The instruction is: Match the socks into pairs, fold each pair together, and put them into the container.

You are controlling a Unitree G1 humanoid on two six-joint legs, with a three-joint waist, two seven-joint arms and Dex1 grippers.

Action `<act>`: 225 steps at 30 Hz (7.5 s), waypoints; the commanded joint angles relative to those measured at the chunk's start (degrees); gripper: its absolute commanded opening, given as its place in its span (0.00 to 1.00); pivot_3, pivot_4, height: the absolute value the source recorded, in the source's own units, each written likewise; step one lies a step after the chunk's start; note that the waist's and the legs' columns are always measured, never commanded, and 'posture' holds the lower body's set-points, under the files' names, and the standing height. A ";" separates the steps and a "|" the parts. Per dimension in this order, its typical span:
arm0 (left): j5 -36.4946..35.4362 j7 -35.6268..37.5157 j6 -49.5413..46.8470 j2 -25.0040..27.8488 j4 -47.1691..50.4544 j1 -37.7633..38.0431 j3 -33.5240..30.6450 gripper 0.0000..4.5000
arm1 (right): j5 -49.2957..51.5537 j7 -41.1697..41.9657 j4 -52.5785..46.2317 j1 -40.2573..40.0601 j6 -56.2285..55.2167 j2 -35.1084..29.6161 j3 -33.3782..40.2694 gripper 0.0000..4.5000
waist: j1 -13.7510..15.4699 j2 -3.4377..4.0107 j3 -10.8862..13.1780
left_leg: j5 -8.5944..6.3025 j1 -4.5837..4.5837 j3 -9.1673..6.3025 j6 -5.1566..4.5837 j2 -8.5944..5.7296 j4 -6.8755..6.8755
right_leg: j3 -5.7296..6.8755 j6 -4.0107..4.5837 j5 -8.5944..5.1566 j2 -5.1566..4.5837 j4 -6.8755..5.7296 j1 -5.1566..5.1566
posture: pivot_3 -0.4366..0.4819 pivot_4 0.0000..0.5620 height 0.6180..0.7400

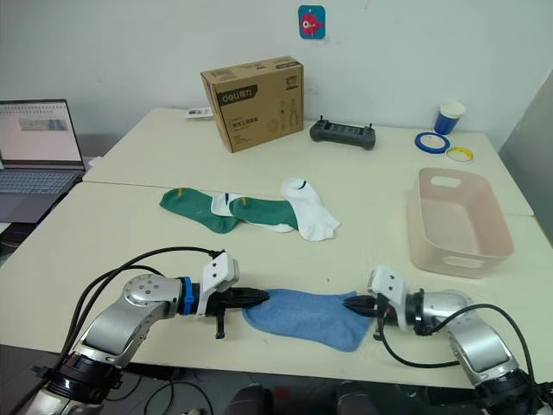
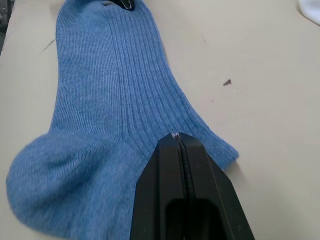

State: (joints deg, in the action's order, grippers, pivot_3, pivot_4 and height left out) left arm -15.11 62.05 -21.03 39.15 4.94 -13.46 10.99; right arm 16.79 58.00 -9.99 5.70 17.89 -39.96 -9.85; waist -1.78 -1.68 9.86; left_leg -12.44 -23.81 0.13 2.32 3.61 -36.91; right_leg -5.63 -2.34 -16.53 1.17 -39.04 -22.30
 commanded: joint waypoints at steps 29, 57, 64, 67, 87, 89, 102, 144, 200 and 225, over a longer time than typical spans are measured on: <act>-8.20 6.27 3.39 1.76 16.98 2.02 -3.24 0.63 | 23.04 -9.76 -17.70 -2.23 43.36 -3.91 6.21 0.78 | -0.25 -0.03 0.02 | 0.00 -0.01 -0.06 0.00 0.03 0.05 | 0.02 0.28 -0.17 0.02 0.02 -0.02 | 0.48 0.27 1.00; -1.30 2.26 5.89 -2.94 7.78 -2.39 2.62 1.00 | 15.15 6.57 3.68 13.21 31.74 -12.07 1.75 0.01 | -0.11 -0.03 0.15 | -0.01 -0.04 0.02 0.00 -0.03 0.04 | 0.00 0.29 -0.18 -0.03 0.06 -0.04 | 0.48 0.27 1.00; 0.85 2.17 6.22 -5.41 2.84 -4.86 4.47 0.65 | 13.12 11.00 6.23 15.03 29.88 -13.08 0.43 0.00 | -0.09 -0.03 0.16 | -0.03 -0.06 -0.06 -0.04 0.03 0.11 | 0.05 0.01 -0.02 0.08 0.05 -0.08 | 0.48 0.27 1.00; 1.71 2.36 6.77 -5.91 1.70 -5.44 5.26 0.44 | 12.48 11.43 6.66 15.30 29.42 -12.95 0.49 0.00 | -0.11 -0.03 0.17 | -0.03 -0.06 -0.04 -0.05 0.02 0.11 | 0.03 0.01 -0.02 0.07 0.06 -0.07 | 0.48 0.27 1.00; 9.75 3.16 8.44 -7.67 -8.09 -7.98 12.30 0.01 | 30.25 4.73 -0.98 24.66 52.34 1.31 6.47 0.00 | -0.18 0.09 0.09 | -0.03 -0.01 -0.09 -0.05 0.01 0.03 | 0.02 -0.09 0.05 0.07 0.01 0.00 | 0.48 0.27 1.00; 9.43 2.82 7.84 -7.82 -7.46 -7.76 12.03 0.01 | 29.60 3.46 -1.38 24.37 52.01 2.76 5.02 0.00 | -0.07 0.08 0.09 | -0.03 -0.03 -0.08 -0.05 0.01 0.04 | 0.02 -0.09 0.05 0.06 0.03 -0.01 | 0.48 0.27 1.00; 9.19 0.74 5.99 -6.79 -5.23 -6.91 10.69 0.01 | 24.73 0.19 5.27 25.95 46.03 13.41 -2.93 0.00 | -0.25 0.09 0.09 | -0.03 -0.04 -0.08 -0.05 0.02 0.06 | 0.04 -0.08 0.04 0.07 0.03 -0.03 | 0.48 0.27 1.00; -1.97 6.78 -2.71 3.46 -0.77 -10.93 -2.97 0.00 | 3.51 0.47 7.83 14.66 14.05 12.60 -8.29 0.01 | -1.61 0.07 0.15 | -0.03 -0.04 -0.10 -0.05 0.07 0.15 | 0.05 0.00 -0.01 0.11 0.02 -0.11 | 0.48 0.27 1.00; 4.36 -0.47 3.97 1.76 2.02 -0.06 3.84 0.00 | 25.86 -26.03 7.02 23.06 69.61 31.75 14.56 0.23 | -2.04 0.06 0.17 | -0.03 0.05 -0.04 -0.05 0.04 0.73 | 0.04 0.19 -0.13 0.05 0.02 -0.32 | 0.48 0.27 1.00; -22.12 -5.84 -17.50 -0.89 13.98 -15.47 -12.68 0.99 | 23.98 -21.32 -10.21 27.86 49.78 9.45 16.47 0.00 | -1.42 -0.01 0.28 | -0.02 -0.79 -0.11 -0.04 0.00 0.78 | 0.12 0.11 -0.17 0.07 0.07 -1.05 | 0.48 0.27 1.00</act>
State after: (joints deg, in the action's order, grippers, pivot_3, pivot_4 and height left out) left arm -37.31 57.21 -39.51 39.04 18.49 -27.10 -2.23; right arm 41.44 36.89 -17.85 32.04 70.07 -28.95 4.44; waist -3.21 -1.69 10.14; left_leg -12.46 -24.60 0.03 2.28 3.60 -36.14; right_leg -5.51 -2.23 -16.70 1.24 -38.97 -23.35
